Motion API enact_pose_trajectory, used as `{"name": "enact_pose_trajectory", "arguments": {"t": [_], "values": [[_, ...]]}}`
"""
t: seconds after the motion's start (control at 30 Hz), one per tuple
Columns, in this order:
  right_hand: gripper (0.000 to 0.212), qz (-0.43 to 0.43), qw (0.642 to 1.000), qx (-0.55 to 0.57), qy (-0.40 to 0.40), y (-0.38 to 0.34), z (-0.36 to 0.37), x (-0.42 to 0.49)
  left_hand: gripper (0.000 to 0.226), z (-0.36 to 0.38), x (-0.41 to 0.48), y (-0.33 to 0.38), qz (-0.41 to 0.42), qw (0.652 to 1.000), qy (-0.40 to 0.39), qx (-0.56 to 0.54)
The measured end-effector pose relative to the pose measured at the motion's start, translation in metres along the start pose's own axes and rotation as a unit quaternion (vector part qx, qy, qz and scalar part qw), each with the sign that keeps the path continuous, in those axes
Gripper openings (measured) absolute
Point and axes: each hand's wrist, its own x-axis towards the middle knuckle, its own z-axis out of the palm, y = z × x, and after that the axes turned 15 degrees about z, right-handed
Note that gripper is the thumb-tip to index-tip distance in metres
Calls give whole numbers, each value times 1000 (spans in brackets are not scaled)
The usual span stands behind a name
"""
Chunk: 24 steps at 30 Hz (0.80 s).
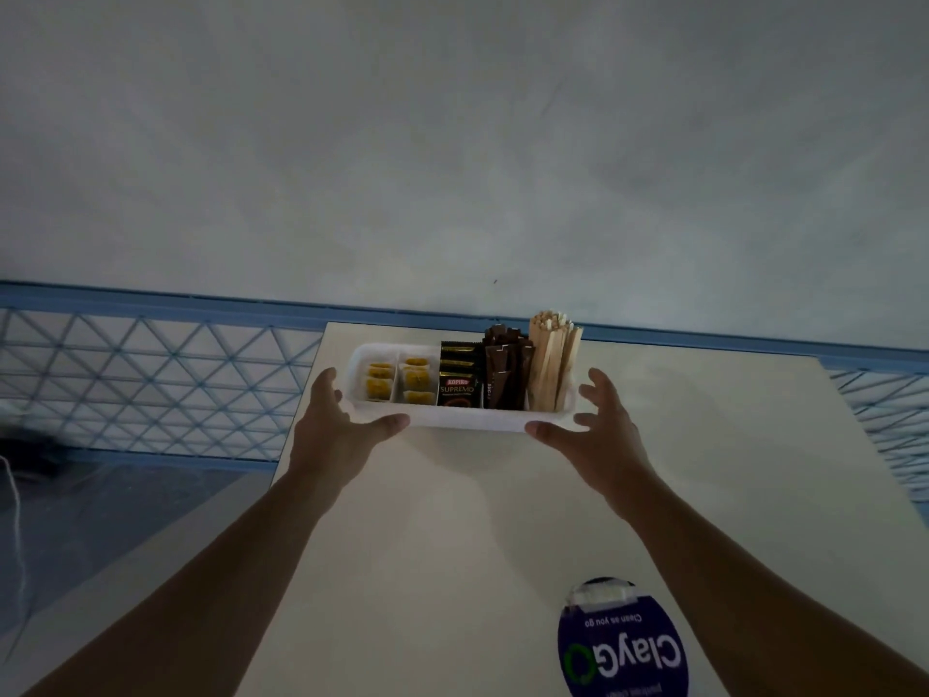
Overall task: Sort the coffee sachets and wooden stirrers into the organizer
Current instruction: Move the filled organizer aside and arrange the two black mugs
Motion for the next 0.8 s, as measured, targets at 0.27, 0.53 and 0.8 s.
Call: {"name": "enact_pose_trajectory", "arguments": {"t": [0.27,0.53,0.8], "values": [[90,-18,999,-2,37,8,-42,-54,80,-1,-60,33,14,1000,-1,-8],[50,-37,997,-33,57,31,-96,-128,48,27,-134,90,59,993,-99,-38],[33,-49,991,-51,111,78,-160,-198,35,83,-214,131,137,964,-224,-26]]}}
